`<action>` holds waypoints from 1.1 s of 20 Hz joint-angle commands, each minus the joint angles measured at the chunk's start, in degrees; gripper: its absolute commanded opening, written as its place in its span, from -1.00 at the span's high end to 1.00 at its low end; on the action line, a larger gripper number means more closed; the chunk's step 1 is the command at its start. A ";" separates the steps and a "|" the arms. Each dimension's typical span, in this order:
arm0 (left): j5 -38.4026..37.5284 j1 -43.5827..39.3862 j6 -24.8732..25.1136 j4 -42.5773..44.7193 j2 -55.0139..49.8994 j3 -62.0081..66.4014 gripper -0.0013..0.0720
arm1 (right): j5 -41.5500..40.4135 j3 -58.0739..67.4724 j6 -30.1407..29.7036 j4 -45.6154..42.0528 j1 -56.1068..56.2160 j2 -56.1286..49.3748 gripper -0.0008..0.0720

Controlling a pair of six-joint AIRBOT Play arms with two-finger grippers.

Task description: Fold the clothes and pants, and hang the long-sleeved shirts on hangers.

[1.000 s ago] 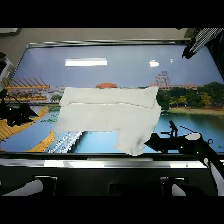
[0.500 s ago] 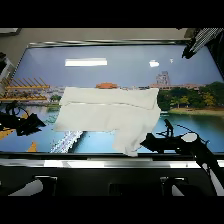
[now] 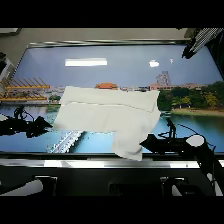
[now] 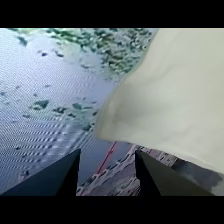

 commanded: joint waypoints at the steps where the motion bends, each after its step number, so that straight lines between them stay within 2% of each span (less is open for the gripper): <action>1: 2.38 -0.02 2.23 -2.21 -2.69 -0.28 -0.15 | 1.07 0.04 1.95 0.02 0.04 2.84 0.89; 6: 5.22 -2.99 2.34 -3.37 -5.53 -0.24 -0.07 | 2.82 0.04 3.63 0.00 0.04 6.14 0.89; 7: 5.88 -3.98 2.32 -3.37 -5.75 -0.24 0.06 | 3.04 0.04 4.17 0.00 0.04 6.73 0.89; 8: 6.23 -4.70 2.32 -3.37 -5.77 -0.20 0.52 | 3.50 0.04 4.22 0.00 0.04 7.19 0.89; 9: 6.21 -5.07 2.32 -3.37 -5.68 -0.17 0.86 | 3.98 0.04 4.46 0.00 0.04 7.67 0.89; 10: 5.60 -5.01 2.29 -3.37 -5.49 -0.02 0.93 | 4.50 0.20 4.68 -0.04 0.04 8.24 0.89; 14: -1.51 -3.43 0.11 -1.38 -0.35 0.59 0.93 | 8.94 5.11 10.25 -8.17 0.04 10.71 0.90; 17: -7.21 -2.78 -6.56 5.66 9.77 0.59 0.93 | 16.96 11.08 14.78 -14.71 0.04 12.70 0.90; 19: -9.92 -2.86 -10.62 8.94 17.90 0.59 0.93 | 22.49 14.10 15.82 -15.10 0.04 13.86 0.90; 21: -10.01 -3.08 -11.50 8.90 24.63 0.61 0.93 | 22.49 16.37 16.52 -15.10 0.04 14.75 0.90; 22: -9.01 -3.41 -11.47 8.70 26.36 0.70 0.93 | 19.74 17.05 16.59 -15.15 0.04 14.60 0.90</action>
